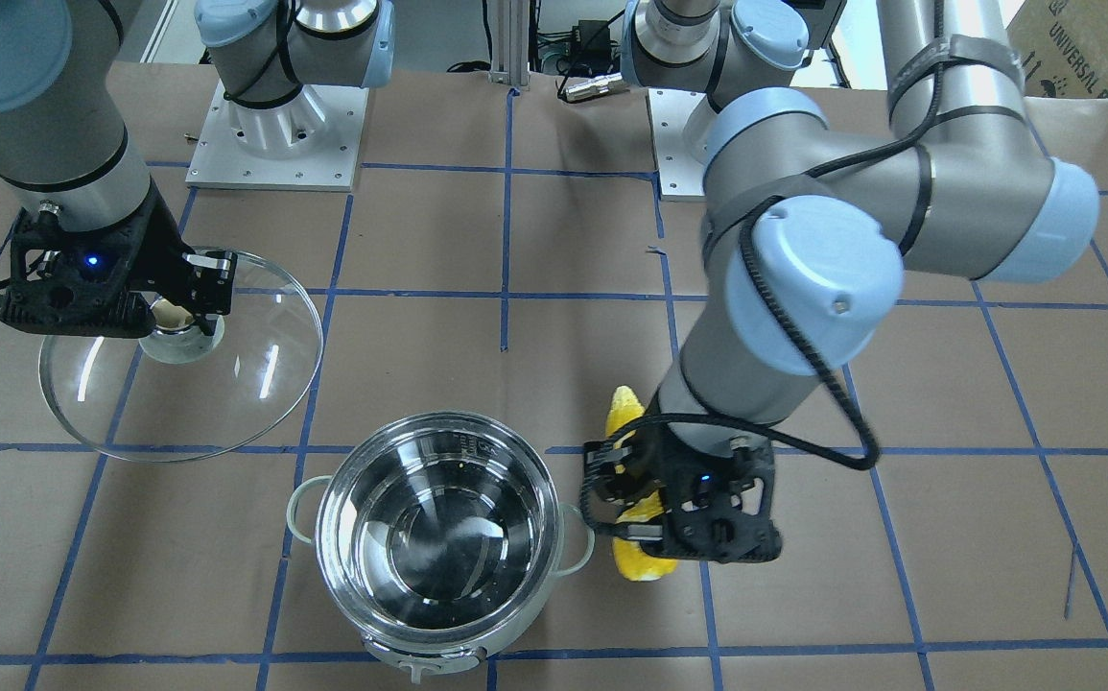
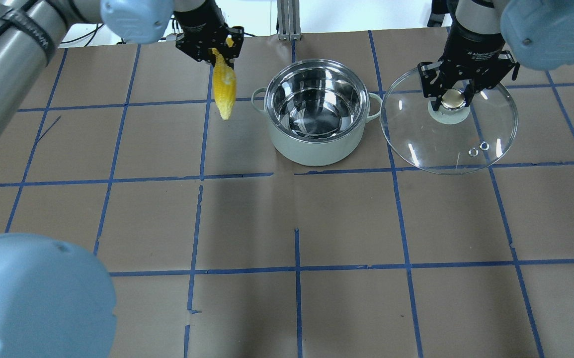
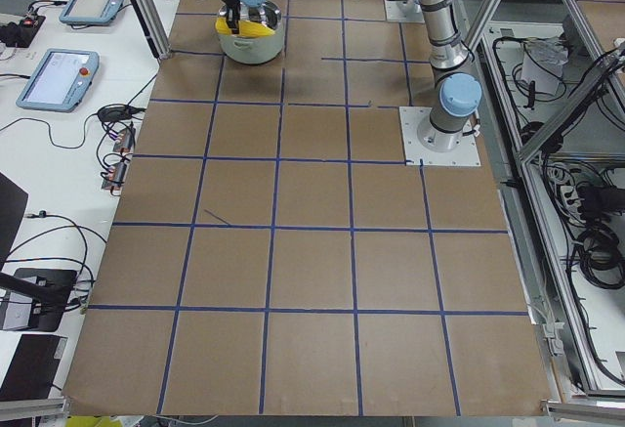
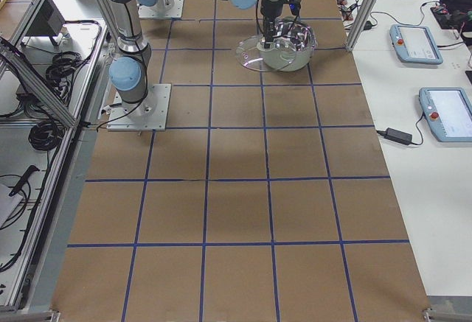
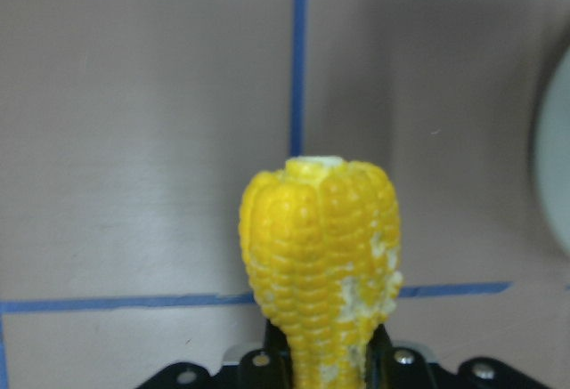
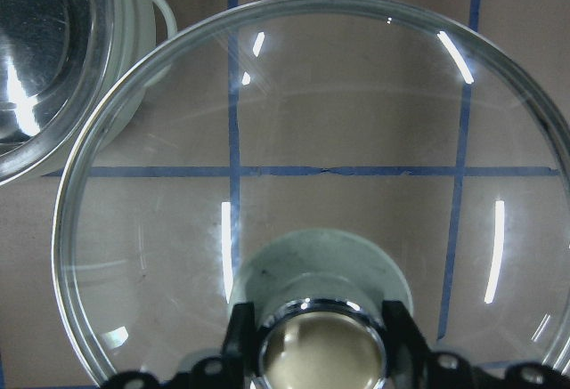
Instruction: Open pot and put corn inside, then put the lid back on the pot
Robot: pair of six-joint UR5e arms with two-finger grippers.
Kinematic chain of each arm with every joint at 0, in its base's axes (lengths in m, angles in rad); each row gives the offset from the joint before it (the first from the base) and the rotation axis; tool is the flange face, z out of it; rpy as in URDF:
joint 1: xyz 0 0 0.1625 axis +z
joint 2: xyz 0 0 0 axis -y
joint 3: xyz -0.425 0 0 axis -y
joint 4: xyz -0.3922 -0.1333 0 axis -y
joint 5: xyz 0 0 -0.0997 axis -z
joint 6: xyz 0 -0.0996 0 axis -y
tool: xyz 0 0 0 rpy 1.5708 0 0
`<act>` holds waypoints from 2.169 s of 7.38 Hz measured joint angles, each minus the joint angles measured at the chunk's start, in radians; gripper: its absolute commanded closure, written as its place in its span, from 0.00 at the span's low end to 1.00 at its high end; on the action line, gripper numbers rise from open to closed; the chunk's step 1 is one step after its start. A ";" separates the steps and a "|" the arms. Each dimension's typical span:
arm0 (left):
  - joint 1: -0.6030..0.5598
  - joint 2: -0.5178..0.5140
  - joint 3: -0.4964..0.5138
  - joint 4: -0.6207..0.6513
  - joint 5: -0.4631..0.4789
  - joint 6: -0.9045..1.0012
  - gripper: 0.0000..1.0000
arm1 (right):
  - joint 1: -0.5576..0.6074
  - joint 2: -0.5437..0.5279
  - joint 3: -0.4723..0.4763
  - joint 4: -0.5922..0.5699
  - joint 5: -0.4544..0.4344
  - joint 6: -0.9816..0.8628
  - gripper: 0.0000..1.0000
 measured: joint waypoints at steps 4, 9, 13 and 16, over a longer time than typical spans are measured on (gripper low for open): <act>-0.145 -0.218 0.261 -0.029 0.025 -0.084 0.86 | -0.026 0.000 0.005 -0.002 -0.009 -0.037 0.60; -0.183 -0.286 0.267 -0.029 0.059 -0.083 0.00 | -0.065 -0.017 0.004 -0.002 -0.010 -0.064 0.60; -0.136 -0.213 0.248 -0.126 0.062 -0.066 0.00 | -0.059 -0.022 0.010 -0.002 0.016 -0.065 0.60; -0.018 -0.004 0.068 -0.162 0.062 -0.013 0.00 | 0.003 -0.005 -0.030 -0.005 0.063 0.016 0.60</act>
